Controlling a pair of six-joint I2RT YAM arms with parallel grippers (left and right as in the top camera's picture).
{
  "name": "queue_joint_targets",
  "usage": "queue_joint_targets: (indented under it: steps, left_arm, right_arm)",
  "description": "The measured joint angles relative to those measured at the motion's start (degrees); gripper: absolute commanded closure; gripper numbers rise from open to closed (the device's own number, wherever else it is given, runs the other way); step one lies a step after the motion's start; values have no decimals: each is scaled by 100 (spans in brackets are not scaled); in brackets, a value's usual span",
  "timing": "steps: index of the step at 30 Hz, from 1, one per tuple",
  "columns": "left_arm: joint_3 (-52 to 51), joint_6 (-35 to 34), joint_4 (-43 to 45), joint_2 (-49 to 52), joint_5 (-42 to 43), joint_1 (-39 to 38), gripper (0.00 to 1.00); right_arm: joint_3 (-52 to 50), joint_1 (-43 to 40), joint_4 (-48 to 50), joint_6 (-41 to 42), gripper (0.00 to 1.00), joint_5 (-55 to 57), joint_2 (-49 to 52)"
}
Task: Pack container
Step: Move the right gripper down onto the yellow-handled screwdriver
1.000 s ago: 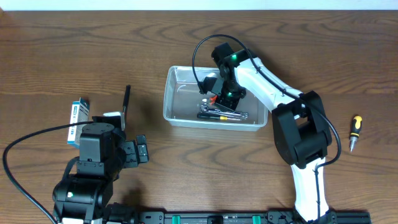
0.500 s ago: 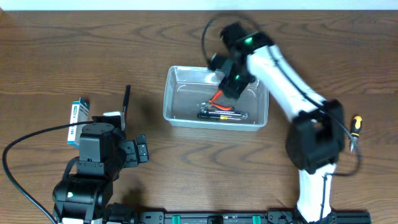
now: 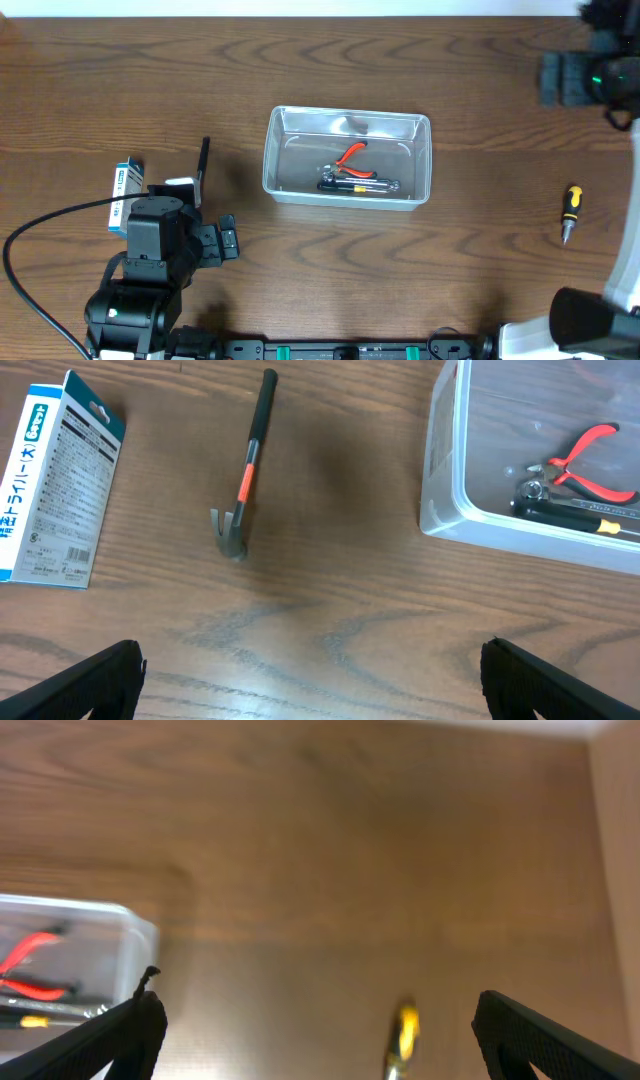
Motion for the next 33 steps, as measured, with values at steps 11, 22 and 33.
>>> queue_joint_targets:
  steps: [11,22,33]
  left_arm:
    - [0,0,0,0,0,0,2]
    - [0,0,-11,0,0,0,2]
    - [0,-2,-44,0,0,0,2]
  right_arm:
    - [-1792,-1270,-33,332,1,-553,160]
    - [-4131,-1467,1674,378,1,-162,181]
    - [-4778,-2363,2704,376,1,-61,197]
